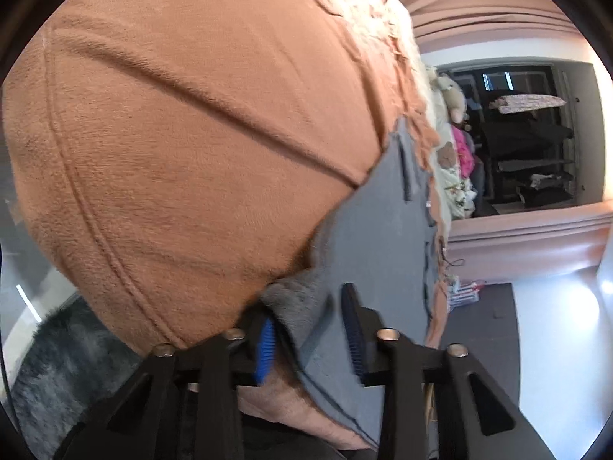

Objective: Fold small clothes

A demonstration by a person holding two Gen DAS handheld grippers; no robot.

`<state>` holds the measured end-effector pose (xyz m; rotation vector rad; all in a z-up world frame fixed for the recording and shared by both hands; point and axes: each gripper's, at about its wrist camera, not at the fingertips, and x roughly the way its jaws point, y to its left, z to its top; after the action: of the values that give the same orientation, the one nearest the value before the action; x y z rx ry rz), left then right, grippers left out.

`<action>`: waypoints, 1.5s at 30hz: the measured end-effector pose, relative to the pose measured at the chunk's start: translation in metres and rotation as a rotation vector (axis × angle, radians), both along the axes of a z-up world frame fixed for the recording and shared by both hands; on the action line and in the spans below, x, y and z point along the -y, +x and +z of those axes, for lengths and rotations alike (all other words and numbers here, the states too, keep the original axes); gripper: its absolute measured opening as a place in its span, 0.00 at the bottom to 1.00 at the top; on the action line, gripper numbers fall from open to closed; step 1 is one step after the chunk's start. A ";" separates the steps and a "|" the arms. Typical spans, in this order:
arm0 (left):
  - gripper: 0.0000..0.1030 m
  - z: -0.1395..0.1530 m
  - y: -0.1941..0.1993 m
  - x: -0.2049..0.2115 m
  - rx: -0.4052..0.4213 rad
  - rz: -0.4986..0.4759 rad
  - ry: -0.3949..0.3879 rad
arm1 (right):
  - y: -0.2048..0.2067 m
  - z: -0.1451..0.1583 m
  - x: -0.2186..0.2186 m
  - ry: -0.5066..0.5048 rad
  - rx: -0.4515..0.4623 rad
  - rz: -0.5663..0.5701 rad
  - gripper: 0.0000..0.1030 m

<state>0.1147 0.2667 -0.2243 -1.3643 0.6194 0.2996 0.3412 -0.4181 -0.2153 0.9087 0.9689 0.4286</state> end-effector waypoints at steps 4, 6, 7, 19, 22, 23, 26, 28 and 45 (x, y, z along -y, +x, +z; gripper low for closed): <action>0.21 -0.003 -0.005 -0.001 0.014 0.018 -0.012 | 0.002 0.002 0.002 -0.001 0.000 -0.006 0.00; 0.21 -0.001 -0.010 0.001 0.029 0.017 -0.009 | 0.002 0.005 0.002 -0.003 0.008 -0.004 0.00; 0.21 0.000 -0.012 0.002 0.041 0.013 -0.009 | 0.001 0.007 0.001 -0.005 0.012 -0.001 0.00; 0.36 0.006 -0.012 0.006 0.104 -0.020 0.017 | 0.005 0.001 0.000 -0.020 -0.004 0.019 0.00; 0.36 0.002 -0.011 0.005 0.084 -0.016 0.019 | 0.007 0.003 0.001 -0.027 -0.004 0.024 0.00; 0.36 0.002 -0.010 0.004 0.081 -0.015 0.026 | 0.008 0.003 0.001 -0.029 -0.004 0.026 0.00; 0.36 0.007 -0.005 0.000 0.062 -0.017 0.073 | 0.011 0.004 -0.001 -0.031 -0.005 0.028 0.00; 0.36 0.008 -0.001 -0.002 0.057 -0.022 0.092 | 0.013 0.005 -0.001 -0.032 -0.005 0.029 0.00; 0.06 -0.002 -0.002 -0.004 0.038 -0.012 0.022 | 0.004 0.016 0.001 -0.041 0.042 0.019 0.00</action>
<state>0.1123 0.2710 -0.2260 -1.3421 0.5911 0.2702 0.3453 -0.4192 -0.1989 0.8513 0.9452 0.4410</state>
